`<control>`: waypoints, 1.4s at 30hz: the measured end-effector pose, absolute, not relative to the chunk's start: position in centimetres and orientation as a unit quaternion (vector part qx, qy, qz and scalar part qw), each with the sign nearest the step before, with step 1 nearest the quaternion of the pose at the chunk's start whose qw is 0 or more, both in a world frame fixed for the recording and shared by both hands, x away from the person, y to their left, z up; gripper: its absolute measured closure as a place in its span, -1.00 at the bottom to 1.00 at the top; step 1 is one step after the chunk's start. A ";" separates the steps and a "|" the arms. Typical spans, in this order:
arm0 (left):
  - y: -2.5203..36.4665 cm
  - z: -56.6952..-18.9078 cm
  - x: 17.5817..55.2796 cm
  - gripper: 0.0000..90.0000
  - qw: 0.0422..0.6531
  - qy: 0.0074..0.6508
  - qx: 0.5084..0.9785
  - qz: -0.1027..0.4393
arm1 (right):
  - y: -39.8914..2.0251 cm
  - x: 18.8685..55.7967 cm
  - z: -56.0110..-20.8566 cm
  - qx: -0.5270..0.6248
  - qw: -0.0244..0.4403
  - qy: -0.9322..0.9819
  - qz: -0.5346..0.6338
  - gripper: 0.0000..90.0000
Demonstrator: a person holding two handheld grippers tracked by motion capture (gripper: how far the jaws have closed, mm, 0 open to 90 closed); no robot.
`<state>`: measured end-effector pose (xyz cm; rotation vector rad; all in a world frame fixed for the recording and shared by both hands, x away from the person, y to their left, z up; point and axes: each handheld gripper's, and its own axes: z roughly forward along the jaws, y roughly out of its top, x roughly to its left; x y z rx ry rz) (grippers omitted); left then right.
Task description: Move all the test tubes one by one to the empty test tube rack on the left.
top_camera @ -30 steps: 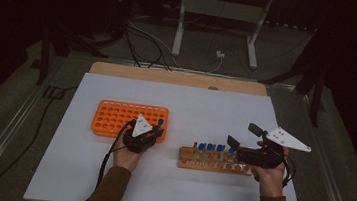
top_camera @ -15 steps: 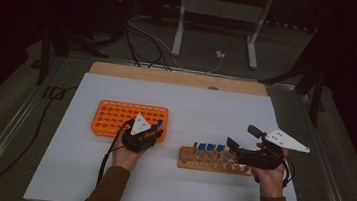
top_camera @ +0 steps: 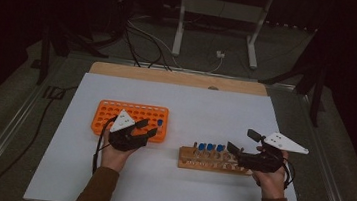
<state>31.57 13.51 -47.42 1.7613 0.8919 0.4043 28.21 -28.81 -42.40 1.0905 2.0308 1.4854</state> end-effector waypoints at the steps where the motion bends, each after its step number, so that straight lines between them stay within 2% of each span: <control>1: 13.8 -47.2 31.4 0.04 0.536 0.377 0.736 0.170 | -28.9 28.1 -42.5 0.390 0.195 0.728 0.529 -0.80; 6: 14.6 -46.6 30.4 -0.21 0.534 0.381 0.733 0.180 | -29.1 27.8 -43.4 0.386 0.189 0.743 0.512 -0.68; 13: 14.8 -46.0 29.7 -0.51 0.538 0.387 0.724 0.189 | -29.4 27.3 -44.5 0.371 0.170 0.764 0.499 -0.30; 15: 14.9 -45.7 29.6 -0.53 0.542 0.387 0.721 0.191 | -29.5 27.2 -44.7 0.373 0.169 0.764 0.498 -0.18; 20: 15.3 -45.4 29.2 -0.55 0.549 0.389 0.715 0.191 | -29.3 27.3 -45.1 0.370 0.161 0.768 0.497 -0.02; 23: 15.5 -45.3 29.1 -0.57 0.550 0.394 0.710 0.195 | -28.9 27.2 -45.6 0.355 0.156 0.785 0.484 0.34; 25: 15.5 -45.3 29.2 -0.60 0.548 0.394 0.712 0.196 | -28.7 27.2 -45.8 0.346 0.159 0.792 0.478 0.49; 29: 15.4 -45.2 29.2 -0.66 0.546 0.394 0.712 0.199 | -28.6 27.2 -45.9 0.345 0.165 0.794 0.472 0.53; 31: 15.4 -45.2 29.2 -0.81 0.542 0.396 0.713 0.204 | -28.6 27.2 -46.0 0.345 0.169 0.794 0.471 0.58; 35: 15.4 -45.1 29.3 -0.96 0.533 0.407 0.713 0.208 | -28.5 27.3 -46.1 0.344 0.172 0.795 0.469 0.60; 42: 15.6 -45.1 29.3 -0.97 0.533 0.410 0.711 0.206 | -28.2 27.3 -46.2 0.339 0.179 0.796 0.468 0.69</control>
